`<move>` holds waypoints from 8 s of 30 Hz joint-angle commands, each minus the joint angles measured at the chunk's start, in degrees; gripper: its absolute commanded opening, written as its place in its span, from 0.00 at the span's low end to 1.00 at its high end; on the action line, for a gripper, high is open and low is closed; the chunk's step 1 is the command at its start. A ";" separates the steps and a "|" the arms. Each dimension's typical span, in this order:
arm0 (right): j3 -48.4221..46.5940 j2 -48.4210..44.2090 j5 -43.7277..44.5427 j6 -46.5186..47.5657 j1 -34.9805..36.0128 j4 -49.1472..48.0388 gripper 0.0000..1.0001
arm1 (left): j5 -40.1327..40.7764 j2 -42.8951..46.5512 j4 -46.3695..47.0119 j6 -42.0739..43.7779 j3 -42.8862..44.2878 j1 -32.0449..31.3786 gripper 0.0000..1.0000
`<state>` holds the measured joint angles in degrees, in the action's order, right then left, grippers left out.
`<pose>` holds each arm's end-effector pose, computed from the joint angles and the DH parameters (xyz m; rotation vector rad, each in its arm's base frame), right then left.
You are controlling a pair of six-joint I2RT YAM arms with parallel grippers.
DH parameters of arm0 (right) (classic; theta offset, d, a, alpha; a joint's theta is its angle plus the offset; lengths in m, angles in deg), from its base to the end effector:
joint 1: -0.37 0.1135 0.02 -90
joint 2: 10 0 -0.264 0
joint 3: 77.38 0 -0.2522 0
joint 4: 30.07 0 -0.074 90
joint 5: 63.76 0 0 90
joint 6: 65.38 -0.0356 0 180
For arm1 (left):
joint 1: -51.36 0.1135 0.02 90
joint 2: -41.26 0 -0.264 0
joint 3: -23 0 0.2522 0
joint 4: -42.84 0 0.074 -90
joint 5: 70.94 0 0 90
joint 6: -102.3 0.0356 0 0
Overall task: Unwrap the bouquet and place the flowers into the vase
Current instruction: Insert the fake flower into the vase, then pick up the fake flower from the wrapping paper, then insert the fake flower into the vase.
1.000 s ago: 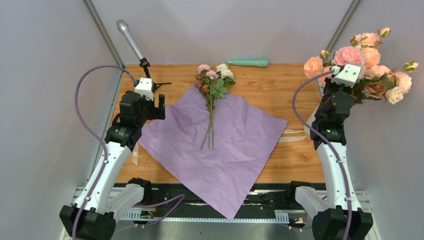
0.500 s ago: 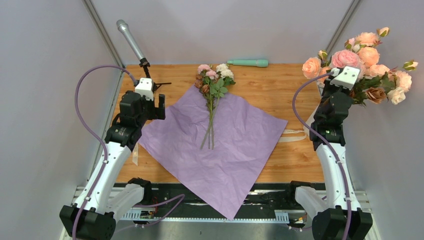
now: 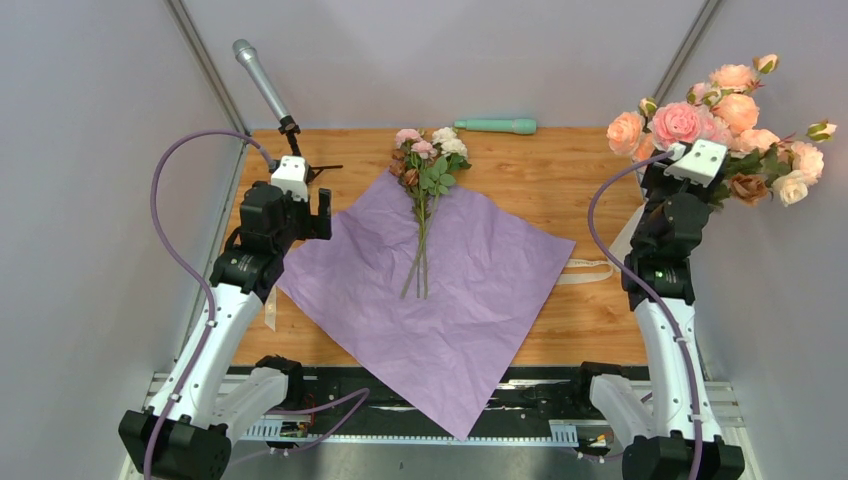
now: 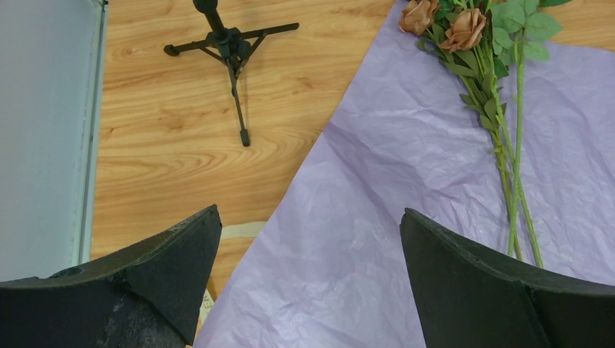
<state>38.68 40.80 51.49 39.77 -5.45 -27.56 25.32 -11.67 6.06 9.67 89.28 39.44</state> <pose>0.2005 -0.0357 0.3950 0.2592 1.4068 -0.6071 0.2030 -0.0389 0.3389 0.0893 1.9756 -0.0571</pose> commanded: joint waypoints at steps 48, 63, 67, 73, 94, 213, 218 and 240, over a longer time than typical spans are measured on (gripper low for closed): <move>-41.40 14.98 -32.36 -9.98 32.30 43.66 0.92 | -5.90 -3.51 6.03 -13.55 -3.95 -11.94 0.94; -17.74 19.93 -35.12 -31.16 34.58 31.36 0.80 | -9.53 -17.84 17.77 -22.08 -11.11 -23.87 0.78; -14.08 19.72 -35.82 -31.88 34.64 30.48 0.73 | -10.45 -23.21 19.41 -22.15 -11.89 -24.76 0.71; -9.61 19.66 -35.69 -32.38 34.57 29.05 0.74 | -6.69 -30.92 17.45 -20.36 -9.42 -29.04 0.64; -2.34 18.36 -35.09 -31.96 33.97 29.02 0.73 | 2.83 -38.67 12.36 -21.35 -3.82 -32.88 0.36; -6.88 36.08 -35.17 -62.43 27.91 -6.87 0.00 | -17.12 0.38 27.33 -36.60 -24.84 -34.31 0.84; -6.79 28.81 -35.57 -52.85 29.16 -5.36 0.00 | -14.03 0.12 19.54 -30.96 -19.36 -33.99 0.96; -15.39 -7.75 -8.96 2.51 34.86 12.81 0.00 | -7.03 -1.28 -0.72 -5.88 2.81 -4.80 1.00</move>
<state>26.86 34.57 30.03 31.25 29.56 -15.49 14.19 -13.70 7.41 -4.96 88.75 32.71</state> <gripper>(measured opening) 0.102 0.998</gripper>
